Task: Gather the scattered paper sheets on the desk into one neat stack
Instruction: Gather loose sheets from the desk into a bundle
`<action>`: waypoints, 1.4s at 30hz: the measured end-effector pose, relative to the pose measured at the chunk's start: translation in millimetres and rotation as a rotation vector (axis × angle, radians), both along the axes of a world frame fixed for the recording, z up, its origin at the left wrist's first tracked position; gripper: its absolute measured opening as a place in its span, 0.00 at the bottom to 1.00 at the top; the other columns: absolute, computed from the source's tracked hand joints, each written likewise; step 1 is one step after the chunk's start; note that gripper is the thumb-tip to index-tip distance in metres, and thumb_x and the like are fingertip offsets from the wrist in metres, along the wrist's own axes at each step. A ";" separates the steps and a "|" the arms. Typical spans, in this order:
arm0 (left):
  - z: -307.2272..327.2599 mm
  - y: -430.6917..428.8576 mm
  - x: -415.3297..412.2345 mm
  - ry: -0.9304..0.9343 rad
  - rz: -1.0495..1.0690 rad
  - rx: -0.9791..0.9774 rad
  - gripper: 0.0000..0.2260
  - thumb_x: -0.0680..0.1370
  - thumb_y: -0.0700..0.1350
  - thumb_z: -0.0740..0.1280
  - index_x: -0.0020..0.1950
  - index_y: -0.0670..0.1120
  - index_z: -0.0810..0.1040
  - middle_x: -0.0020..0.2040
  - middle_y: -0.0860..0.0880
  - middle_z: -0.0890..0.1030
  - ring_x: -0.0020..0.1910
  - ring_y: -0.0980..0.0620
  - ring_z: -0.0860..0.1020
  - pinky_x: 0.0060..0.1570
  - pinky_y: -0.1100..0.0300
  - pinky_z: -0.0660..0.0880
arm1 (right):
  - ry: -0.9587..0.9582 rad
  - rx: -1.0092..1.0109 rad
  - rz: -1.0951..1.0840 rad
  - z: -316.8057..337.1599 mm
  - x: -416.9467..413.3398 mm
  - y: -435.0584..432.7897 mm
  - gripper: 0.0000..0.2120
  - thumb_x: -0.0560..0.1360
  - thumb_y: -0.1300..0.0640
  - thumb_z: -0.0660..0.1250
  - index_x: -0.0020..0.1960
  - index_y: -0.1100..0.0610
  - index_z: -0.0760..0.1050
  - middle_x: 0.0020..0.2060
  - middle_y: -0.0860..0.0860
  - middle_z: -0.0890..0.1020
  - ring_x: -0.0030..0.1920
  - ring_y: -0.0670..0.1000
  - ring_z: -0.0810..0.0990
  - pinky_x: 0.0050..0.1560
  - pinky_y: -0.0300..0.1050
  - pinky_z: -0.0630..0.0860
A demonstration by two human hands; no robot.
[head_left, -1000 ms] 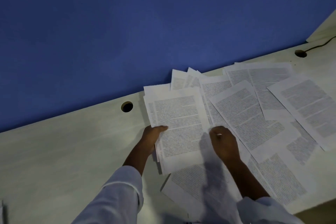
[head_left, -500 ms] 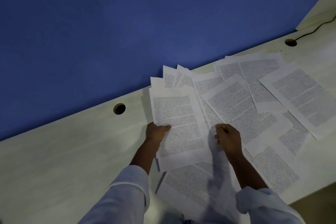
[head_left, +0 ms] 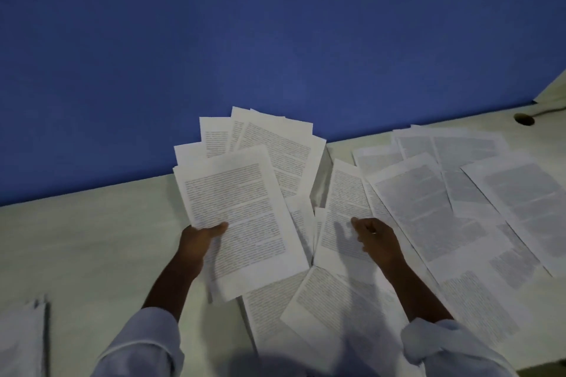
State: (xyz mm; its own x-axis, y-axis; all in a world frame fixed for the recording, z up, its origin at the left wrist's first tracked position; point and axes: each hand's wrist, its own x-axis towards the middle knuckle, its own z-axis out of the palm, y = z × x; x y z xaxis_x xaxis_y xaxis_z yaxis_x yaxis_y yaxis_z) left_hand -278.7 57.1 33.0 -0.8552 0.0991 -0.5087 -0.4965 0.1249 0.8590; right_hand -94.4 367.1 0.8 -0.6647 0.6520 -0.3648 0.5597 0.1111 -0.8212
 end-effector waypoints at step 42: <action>2.5 -104.9 75.4 0.060 -0.186 -0.032 0.16 0.71 0.41 0.76 0.57 0.48 0.79 0.53 0.49 0.83 0.46 0.57 0.81 0.41 0.67 0.77 | 0.203 -0.240 0.404 57.3 -67.2 -167.1 0.17 0.71 0.56 0.75 0.58 0.56 0.78 0.54 0.50 0.84 0.52 0.48 0.83 0.48 0.38 0.80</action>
State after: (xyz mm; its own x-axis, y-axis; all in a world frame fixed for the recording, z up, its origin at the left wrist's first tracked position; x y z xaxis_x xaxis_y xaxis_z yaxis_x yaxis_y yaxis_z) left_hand -203.3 -47.8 35.6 -0.8523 0.2432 -0.4631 -0.4106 0.2377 0.8803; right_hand -161.6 199.9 58.1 -0.9195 0.2423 -0.3096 0.3371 0.0807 -0.9380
